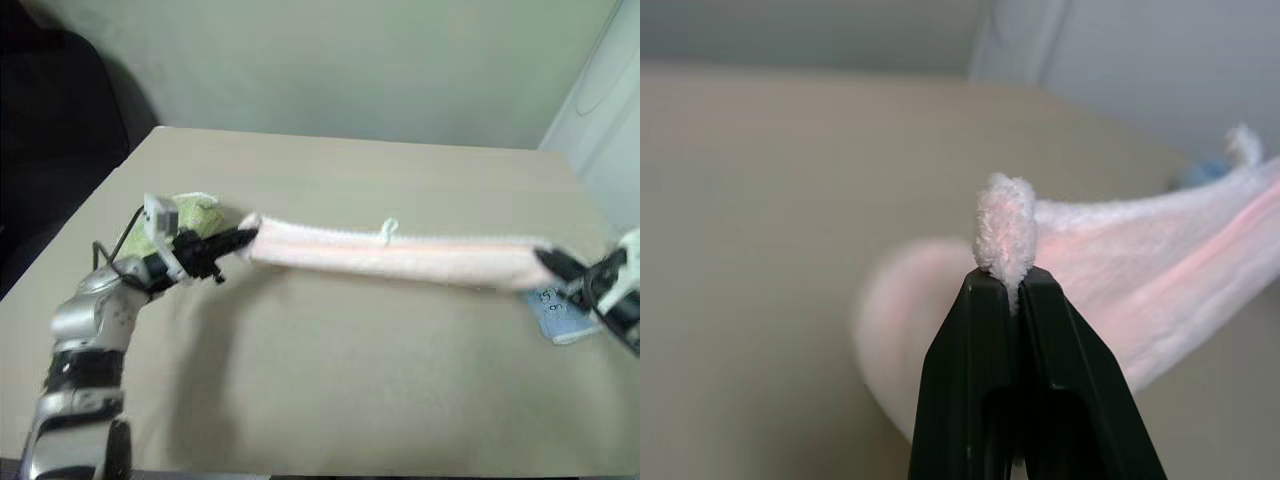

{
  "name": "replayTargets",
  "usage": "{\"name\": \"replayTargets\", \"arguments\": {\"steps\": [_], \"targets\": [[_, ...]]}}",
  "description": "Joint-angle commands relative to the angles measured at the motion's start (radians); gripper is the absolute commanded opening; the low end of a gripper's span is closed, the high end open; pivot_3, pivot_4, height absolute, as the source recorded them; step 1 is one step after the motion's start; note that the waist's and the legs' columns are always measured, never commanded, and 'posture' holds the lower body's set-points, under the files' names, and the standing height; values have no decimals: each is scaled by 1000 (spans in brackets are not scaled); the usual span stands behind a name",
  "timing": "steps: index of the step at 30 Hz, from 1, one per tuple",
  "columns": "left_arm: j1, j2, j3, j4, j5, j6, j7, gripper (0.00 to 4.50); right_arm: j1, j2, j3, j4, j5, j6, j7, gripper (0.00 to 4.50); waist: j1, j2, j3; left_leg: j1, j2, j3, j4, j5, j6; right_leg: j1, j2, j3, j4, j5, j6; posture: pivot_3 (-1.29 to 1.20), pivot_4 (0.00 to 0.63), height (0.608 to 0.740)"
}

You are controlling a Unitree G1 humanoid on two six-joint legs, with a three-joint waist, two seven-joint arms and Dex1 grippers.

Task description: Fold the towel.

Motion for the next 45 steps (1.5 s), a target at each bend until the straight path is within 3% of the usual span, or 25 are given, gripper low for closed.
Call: {"name": "replayTargets", "arguments": {"steps": [1,7,11,15,17,23,26,28,31,37,41,42,45], "targets": [[72,51,58,-157,-94,96,-34,0,103,-4,-33,-125,58,22,40,36,-2,-1,0,0,0,0,1,0,0,-1,0,1,3,-5,-1,0,150,740],[204,93,81,-252,-132,150,-41,0,185,-13,-32,-125,81,34,53,36,-8,-2,-1,-2,-1,1,2,-1,1,-3,-1,3,6,-20,0,0,150,740],[170,66,67,-210,-89,109,26,0,145,-30,4,-85,27,0,28,36,-8,-3,-2,-3,0,1,2,-2,1,-5,-1,3,9,-18,-3,0,150,740],[-20,-2,38,-34,15,22,161,0,-36,-49,50,27,-40,-50,-19,36,-4,-4,-2,-1,-1,1,2,-2,1,-4,-1,2,11,-10,-16,0,150,740],[-194,-46,6,121,91,-58,227,0,-237,-68,94,171,-120,-118,-74,36,-5,-4,-1,1,-1,1,3,0,2,-2,-1,2,11,-4,-17,0,150,740],[-678,-142,1,577,184,-272,303,0,-733,-129,194,559,-232,-234,-77,36,2,-3,1,-2,-1,2,6,9,17,-3,-4,0,4,18,0,0,150,740],[-814,-146,26,708,176,-322,281,0,-843,-153,222,674,-270,-300,-43,36,3,-2,0,-1,0,1,-2,9,15,-3,-4,-1,1,21,6,0,150,740],[-840,-140,19,732,178,-345,236,0,-863,-162,230,694,-276,-319,-20,36,3,0,-1,-1,0,0,-4,15,5,-2,-3,-2,-3,22,7,0,150,740],[-754,-97,-5,656,171,-328,87,0,-776,-176,189,613,-241,-293,17,36,3,2,-1,0,0,0,-6,15,5,1,-3,-2,-11,22,7,0,150,740],[-413,-7,-6,384,113,-176,-86,0,-376,-143,48,292,-89,-135,74,36,1,2,0,-2,0,1,0,11,16,2,-2,-1,-11,23,2,0,150,740],[-147,53,11,176,61,-54,-137,0,-46,-104,0,52,-16,-28,100,36,2,2,0,-2,0,0,2,9,11,3,-1,-1,-9,21,1,0,150,740],[-91,66,19,121,41,-25,-146,0,18,-95,-6,4,-3,-16,107,36,1,2,0,-4,0,0,2,4,3,1,-1,-1,-9,13,7,0,150,740],[47,98,45,-27,-13,54,-146,0,143,-70,-33,-77,49,26,109,36,-1,1,0,-8,0,1,3,4,2,-4,-1,0,-6,7,1,0,150,740]]}}
